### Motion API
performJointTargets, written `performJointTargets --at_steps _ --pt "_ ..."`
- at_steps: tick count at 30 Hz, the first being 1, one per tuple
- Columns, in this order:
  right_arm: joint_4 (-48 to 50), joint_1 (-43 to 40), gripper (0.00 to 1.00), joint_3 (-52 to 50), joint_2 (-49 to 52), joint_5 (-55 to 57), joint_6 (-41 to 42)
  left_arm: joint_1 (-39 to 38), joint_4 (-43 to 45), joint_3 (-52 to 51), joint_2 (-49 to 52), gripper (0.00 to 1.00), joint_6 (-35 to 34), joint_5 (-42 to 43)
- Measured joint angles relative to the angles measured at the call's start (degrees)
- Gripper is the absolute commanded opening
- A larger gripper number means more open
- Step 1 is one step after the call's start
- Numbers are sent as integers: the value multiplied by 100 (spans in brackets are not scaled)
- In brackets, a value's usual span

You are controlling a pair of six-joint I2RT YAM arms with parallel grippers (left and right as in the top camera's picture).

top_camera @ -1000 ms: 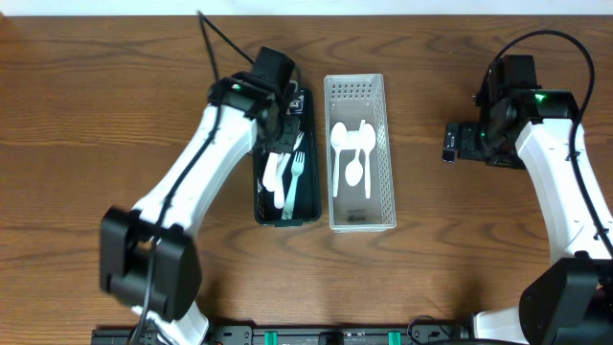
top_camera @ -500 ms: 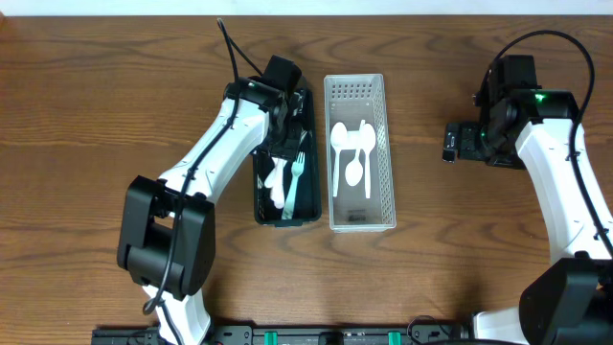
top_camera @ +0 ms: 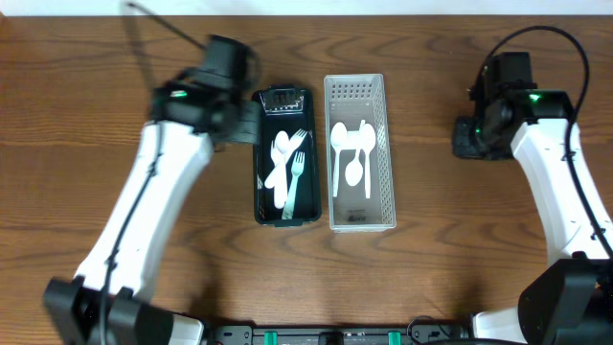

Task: Pack container
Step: 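Push the white basket left against the black basket with the right gripper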

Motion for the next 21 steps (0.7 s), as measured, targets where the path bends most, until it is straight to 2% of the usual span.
performJointTargets --at_steps 6,10,21 --pt "219 382 7 0 160 -66 -7 973 -105 4 -85 70 2 -160" --pt "380 555 7 0 662 -212 -7 1364 -111 4 -85 70 2 -177" --pt "1058 905 8 -2 1451 -669 -79 1611 -114 4 -85 71 2 -195"
